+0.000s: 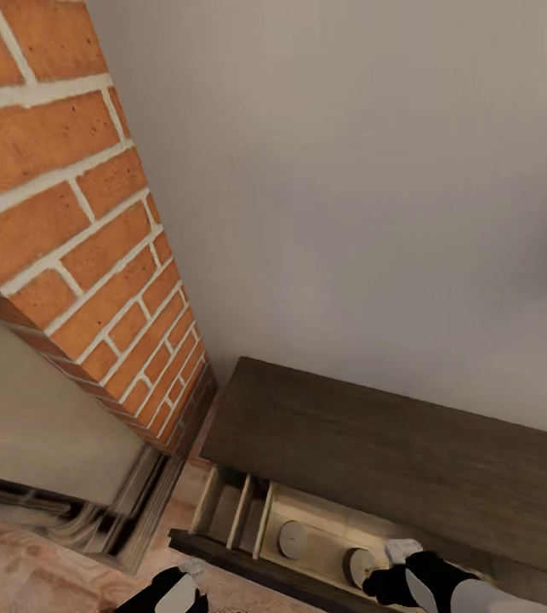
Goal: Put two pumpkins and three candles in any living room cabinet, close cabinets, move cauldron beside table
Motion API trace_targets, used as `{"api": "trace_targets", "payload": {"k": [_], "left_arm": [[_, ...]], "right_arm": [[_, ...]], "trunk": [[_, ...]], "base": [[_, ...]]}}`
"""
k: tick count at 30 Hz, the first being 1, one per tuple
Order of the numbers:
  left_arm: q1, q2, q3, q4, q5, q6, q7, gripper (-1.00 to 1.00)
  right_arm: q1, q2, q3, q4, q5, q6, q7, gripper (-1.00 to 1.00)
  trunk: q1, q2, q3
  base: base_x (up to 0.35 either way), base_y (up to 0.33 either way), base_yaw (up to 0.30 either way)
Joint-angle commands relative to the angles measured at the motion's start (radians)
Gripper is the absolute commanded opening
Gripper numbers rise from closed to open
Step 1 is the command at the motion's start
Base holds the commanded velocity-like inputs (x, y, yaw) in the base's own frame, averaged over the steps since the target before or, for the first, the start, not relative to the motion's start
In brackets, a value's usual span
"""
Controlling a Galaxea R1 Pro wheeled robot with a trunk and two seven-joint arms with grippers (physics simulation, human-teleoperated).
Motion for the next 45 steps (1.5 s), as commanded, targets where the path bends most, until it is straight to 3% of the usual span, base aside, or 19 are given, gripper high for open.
{"api": "trace_targets", "payload": {"k": [1, 4, 8, 11, 15, 20, 30, 45], "left_arm": [[0.002, 0.000, 0.000, 0.023, -0.001, -0.010, -0.016, 1.00], [0.007, 0.000, 0.000, 0.089, -0.002, -0.053, -0.055, 1.00], [0.019, 0.007, 0.000, 0.238, -0.001, -0.236, -0.155, 1.00], [0.046, 0.034, 0.000, 0.265, 0.001, -0.304, -0.220, 1.00], [0.069, 0.045, 0.001, 0.272, 0.006, -0.354, -0.250, 1.00], [0.071, 0.044, 0.001, 0.272, 0.007, -0.357, -0.252, 1.00], [0.071, 0.046, 0.001, 0.272, 0.004, -0.350, -0.252, 1.00], [0.080, 0.047, 0.003, 0.272, 0.005, -0.350, -0.252, 1.00]], "right_arm": [[0.018, 0.000, 0.000, 0.006, 0.004, -0.019, -0.009, 1.00], [0.057, 0.001, 0.001, 0.013, 0.020, -0.057, -0.021, 1.00], [0.126, 0.005, 0.001, 0.016, 0.056, -0.142, -0.030, 1.00], [0.169, 0.008, 0.001, 0.016, 0.063, -0.181, -0.065, 1.00], [0.254, 0.017, 0.001, 0.032, 0.064, -0.303, -0.109, 1.00], [0.274, 0.030, 0.002, 0.039, 0.064, -0.313, -0.112, 1.00], [0.281, 0.032, 0.002, 0.040, 0.064, -0.312, -0.111, 1.00], [0.281, 0.032, 0.002, 0.041, 0.064, -0.308, -0.102, 1.00]], "trunk": [[-0.004, 0.007, 0.003], [-0.015, 0.028, 0.013], [-0.027, 0.049, 0.022], [-0.027, 0.049, 0.022], [-0.027, 0.049, 0.023], [-0.027, 0.049, 0.025], [-0.027, 0.049, 0.029], [-0.027, 0.049, 0.029]], "base": [[0.000, 0.000, 0.284], [0.000, 0.000, 0.284], [0.000, 0.000, 0.285], [0.000, 0.000, 0.287], [0.000, 0.000, 0.287], [0.000, 0.000, 0.287], [0.000, 0.000, 0.287], [0.000, 0.148, 0.044]]}}
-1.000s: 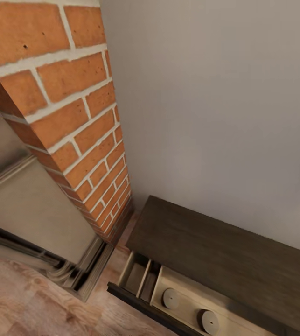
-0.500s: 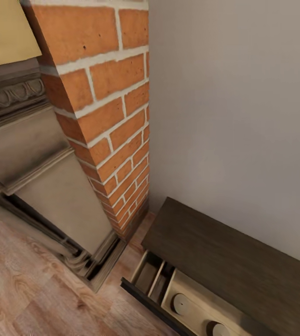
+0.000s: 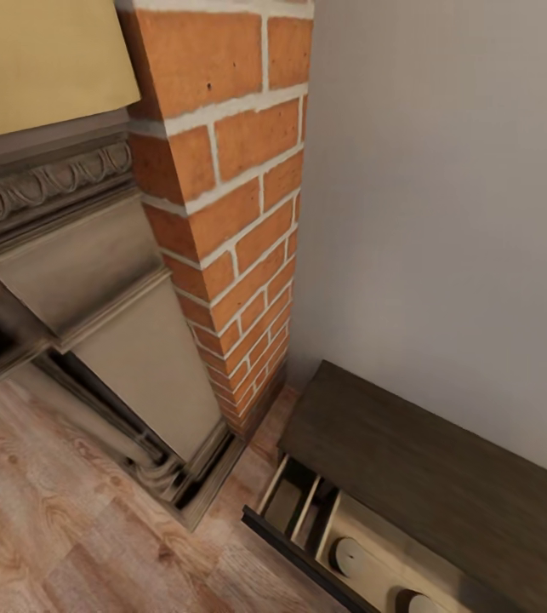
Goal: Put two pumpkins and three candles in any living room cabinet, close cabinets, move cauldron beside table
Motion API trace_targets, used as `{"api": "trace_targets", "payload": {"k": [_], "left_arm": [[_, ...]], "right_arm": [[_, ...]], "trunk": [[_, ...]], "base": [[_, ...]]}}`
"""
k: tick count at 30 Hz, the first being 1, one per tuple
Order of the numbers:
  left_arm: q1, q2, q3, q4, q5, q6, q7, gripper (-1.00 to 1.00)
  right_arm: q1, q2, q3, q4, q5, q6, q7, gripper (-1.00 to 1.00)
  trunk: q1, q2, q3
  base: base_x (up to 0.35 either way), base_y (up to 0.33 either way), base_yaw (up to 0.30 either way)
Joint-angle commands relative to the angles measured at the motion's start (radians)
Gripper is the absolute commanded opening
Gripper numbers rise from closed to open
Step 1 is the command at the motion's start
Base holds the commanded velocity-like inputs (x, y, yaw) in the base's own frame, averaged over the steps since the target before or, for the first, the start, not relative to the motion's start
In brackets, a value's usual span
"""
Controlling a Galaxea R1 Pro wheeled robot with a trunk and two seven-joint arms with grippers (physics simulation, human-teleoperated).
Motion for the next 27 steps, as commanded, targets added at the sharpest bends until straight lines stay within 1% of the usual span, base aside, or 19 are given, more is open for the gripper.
{"api": "trace_targets", "payload": {"k": [1, 23, 24, 27], "left_arm": [[0.000, 0.000, 0.000, 0.000, 0.000, 0.000, 0.000, 1.00], [0.000, 0.001, 0.000, 0.000, 0.001, -0.006, 0.001, 1.00], [0.000, 0.002, 0.000, 0.000, 0.001, -0.007, 0.001, 1.00], [0.000, 0.002, 0.000, 0.000, 0.001, -0.008, 0.001, 1.00]], "right_arm": [[0.000, 0.000, 0.000, 0.000, 0.000, 0.000, 0.000, 1.00], [0.000, 0.000, 0.000, 0.003, -0.001, -0.004, -0.009, 1.00], [0.001, 0.006, 0.000, 0.003, -0.002, -0.005, -0.009, 1.00], [0.000, 0.010, 0.000, 0.003, -0.002, -0.007, -0.009, 1.00]], "trunk": [[0.000, 0.000, 0.000], [0.000, 0.000, 0.000], [0.000, 0.000, 0.000], [0.000, 0.000, 0.000]], "base": [[0.000, 0.010, 0.219], [0.000, 0.001, 0.283], [0.000, 0.000, 0.289], [0.000, 0.000, 0.289]]}}
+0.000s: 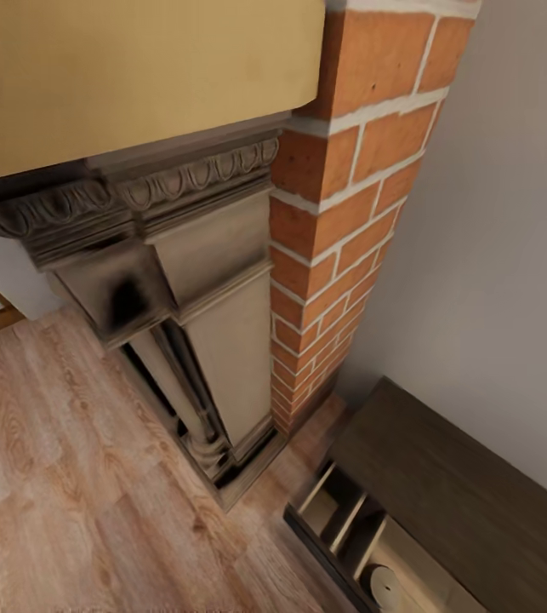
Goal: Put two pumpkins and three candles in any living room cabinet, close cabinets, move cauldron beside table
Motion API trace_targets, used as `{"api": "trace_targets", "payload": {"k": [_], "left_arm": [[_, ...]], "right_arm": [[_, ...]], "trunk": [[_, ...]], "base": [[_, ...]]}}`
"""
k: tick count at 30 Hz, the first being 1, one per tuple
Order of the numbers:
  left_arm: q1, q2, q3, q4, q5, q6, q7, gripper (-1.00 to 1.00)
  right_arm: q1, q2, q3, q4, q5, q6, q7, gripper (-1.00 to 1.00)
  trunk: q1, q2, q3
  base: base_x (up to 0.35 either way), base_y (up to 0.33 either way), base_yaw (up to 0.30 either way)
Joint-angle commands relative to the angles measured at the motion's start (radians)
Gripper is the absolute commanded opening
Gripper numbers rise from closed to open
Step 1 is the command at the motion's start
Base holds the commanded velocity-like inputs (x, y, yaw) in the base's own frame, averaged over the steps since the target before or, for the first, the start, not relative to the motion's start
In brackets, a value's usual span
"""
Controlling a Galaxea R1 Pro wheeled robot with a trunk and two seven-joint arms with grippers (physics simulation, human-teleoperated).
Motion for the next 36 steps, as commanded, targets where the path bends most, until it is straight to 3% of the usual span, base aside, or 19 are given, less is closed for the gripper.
{"api": "trace_targets", "payload": {"k": [1, 21, 26, 36], "left_arm": [[0.000, 0.000, 0.000, 0.000, 0.000, 0.000, 0.000, 1.00], [-0.001, -0.002, -0.002, -0.001, -0.002, 0.000, 0.000, 1.00], [0.003, 0.024, -0.003, 0.001, -0.005, 0.006, 0.003, 1.00], [0.009, 0.033, -0.003, 0.002, -0.005, 0.005, 0.003, 1.00]], "right_arm": [[0.000, 0.000, 0.000, 0.000, 0.000, 0.000, 0.000, 1.00], [0.000, 0.002, -0.001, 0.001, -0.001, -0.002, 0.002, 1.00], [0.000, 0.002, -0.002, 0.000, -0.009, -0.003, 0.001, 1.00], [0.000, 0.001, -0.005, -0.006, -0.011, -0.012, -0.002, 1.00]], "trunk": [[0.000, 0.000, 0.000], [0.000, 0.000, 0.000], [0.000, 0.000, 0.000], [0.000, 0.000, 0.000]], "base": [[0.000, 0.000, 0.289], [0.000, 0.000, 0.289], [0.000, 0.000, 0.289], [0.000, 0.000, 0.289]]}}
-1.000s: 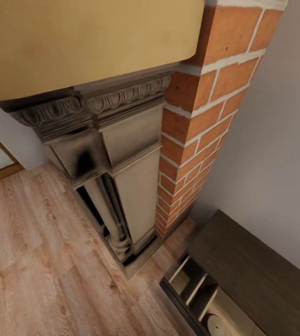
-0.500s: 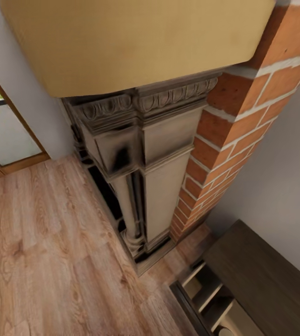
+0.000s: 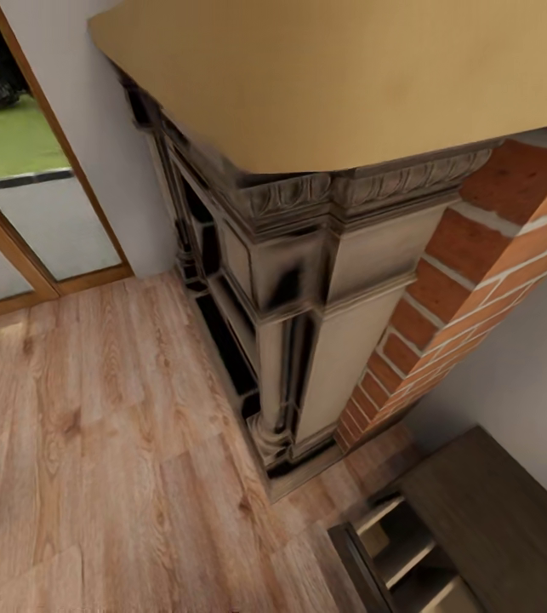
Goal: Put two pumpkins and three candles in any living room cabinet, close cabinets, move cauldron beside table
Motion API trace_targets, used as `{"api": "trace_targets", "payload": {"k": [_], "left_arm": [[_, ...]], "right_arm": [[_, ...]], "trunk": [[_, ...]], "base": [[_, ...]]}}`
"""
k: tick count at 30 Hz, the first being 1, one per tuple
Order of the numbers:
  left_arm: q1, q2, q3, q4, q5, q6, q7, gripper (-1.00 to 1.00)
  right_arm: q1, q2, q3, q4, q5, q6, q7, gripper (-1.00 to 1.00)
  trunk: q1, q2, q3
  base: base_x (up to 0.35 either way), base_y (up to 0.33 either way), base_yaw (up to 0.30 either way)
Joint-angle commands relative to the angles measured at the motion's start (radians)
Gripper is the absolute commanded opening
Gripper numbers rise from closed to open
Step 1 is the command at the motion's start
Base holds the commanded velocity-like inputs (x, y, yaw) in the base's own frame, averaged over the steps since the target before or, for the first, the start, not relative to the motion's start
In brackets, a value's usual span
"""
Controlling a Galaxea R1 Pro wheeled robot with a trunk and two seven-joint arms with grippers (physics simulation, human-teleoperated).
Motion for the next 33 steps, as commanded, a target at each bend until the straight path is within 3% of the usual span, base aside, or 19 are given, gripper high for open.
{"api": "trace_targets", "payload": {"k": [1, 7, 11, 16, 28, 33], "left_arm": [[0.000, 0.002, 0.000, 0.000, 0.000, 0.000, 0.000, 1.00], [0.006, 0.004, 0.000, 0.000, 0.000, 0.003, 0.002, 1.00], [0.007, 0.008, 0.000, 0.000, -0.001, 0.005, 0.002, 1.00], [0.010, 0.006, -0.001, 0.000, -0.003, 0.005, 0.002, 1.00], [0.029, 0.001, -0.002, 0.000, -0.004, 0.005, 0.004, 1.00], [0.033, -0.001, -0.004, 0.000, -0.006, 0.005, 0.002, 1.00]], "right_arm": [[0.000, 0.000, -0.001, -0.002, 0.001, -0.001, 0.000, 1.00], [0.000, -0.005, -0.002, -0.007, 0.003, -0.006, -0.007, 1.00], [0.000, -0.003, -0.002, -0.007, 0.006, -0.013, -0.129, 1.00], [0.000, -0.001, -0.001, -0.007, 0.006, -0.024, -0.195, 1.00], [0.000, 0.001, 0.001, -0.004, 0.008, -0.027, -0.204, 1.00], [0.000, 0.025, 0.004, -0.001, 0.013, -0.027, -0.192, 1.00]], "trunk": [[0.000, 0.000, 0.000], [0.000, 0.000, 0.000], [0.000, 0.000, 0.000], [0.000, 0.000, 0.000], [0.000, 0.000, 0.000], [0.000, 0.000, 0.000]], "base": [[0.000, 0.000, 0.290], [0.000, 0.000, 0.290], [0.000, 0.000, 0.290], [0.000, 0.000, 0.289], [0.000, 0.000, 0.289], [0.000, 0.000, 0.289]]}}
